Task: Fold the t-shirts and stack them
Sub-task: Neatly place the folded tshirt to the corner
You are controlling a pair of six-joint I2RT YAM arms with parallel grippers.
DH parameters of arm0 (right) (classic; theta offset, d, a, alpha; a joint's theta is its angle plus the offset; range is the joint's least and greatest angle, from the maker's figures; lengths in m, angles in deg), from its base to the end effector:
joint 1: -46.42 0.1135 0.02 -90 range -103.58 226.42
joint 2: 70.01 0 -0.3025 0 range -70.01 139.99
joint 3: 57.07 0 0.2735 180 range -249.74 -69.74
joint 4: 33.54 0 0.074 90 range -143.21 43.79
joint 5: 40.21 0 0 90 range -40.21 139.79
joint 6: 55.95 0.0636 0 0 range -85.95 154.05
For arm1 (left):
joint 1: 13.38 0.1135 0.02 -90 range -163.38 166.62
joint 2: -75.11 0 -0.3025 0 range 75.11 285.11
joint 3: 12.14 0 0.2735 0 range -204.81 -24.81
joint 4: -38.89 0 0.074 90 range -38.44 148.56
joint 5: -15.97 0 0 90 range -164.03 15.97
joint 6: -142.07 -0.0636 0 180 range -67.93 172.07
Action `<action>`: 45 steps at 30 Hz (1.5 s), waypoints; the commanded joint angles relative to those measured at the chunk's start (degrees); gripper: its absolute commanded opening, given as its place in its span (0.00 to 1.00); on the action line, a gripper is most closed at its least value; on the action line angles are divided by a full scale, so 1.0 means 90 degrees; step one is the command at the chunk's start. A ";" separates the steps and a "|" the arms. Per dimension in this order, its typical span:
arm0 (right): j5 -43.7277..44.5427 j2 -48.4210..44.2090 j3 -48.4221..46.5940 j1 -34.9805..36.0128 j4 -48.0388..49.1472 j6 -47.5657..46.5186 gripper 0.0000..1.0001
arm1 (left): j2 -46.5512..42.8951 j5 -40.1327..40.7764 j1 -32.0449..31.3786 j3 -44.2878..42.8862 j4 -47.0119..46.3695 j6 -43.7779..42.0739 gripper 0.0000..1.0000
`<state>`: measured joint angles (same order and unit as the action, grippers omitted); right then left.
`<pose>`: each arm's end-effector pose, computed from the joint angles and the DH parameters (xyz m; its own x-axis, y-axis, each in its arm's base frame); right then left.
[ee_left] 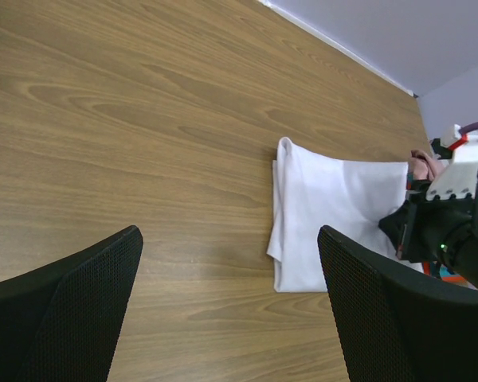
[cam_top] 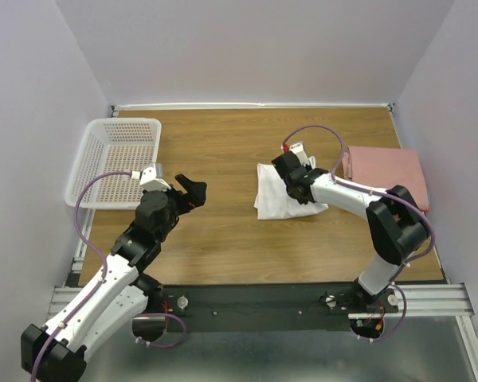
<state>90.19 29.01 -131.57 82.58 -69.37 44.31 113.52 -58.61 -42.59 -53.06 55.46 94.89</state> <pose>0.3286 0.1891 0.1924 -0.7244 -0.3614 -0.5871 -0.0625 0.8825 -0.4661 0.1719 -0.0767 0.2805 -0.3223 -0.5705 -0.7554 0.0358 0.7901 -0.6120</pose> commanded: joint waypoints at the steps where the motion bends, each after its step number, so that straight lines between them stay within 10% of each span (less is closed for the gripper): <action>1: 0.1672 -0.0377 0.0014 -0.0034 -0.0142 -0.0739 0.00 | -0.0050 0.0035 0.0033 0.0082 -0.0180 -0.0032 0.98; 21: 0.1674 -0.1442 -0.0815 -0.1722 -0.0152 -0.3229 0.00 | 0.0272 0.0201 0.0043 -0.0064 -0.0092 -0.0188 0.98; 45: 0.1000 -0.2301 -0.1880 -0.1782 -0.1235 -0.3338 0.00 | 0.0771 0.0103 0.0043 -0.0338 -0.0287 -0.0452 0.98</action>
<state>100.26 10.17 -144.88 66.91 -76.06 13.03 120.73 -58.52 -42.57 -54.37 54.20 92.05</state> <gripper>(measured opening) 0.069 0.983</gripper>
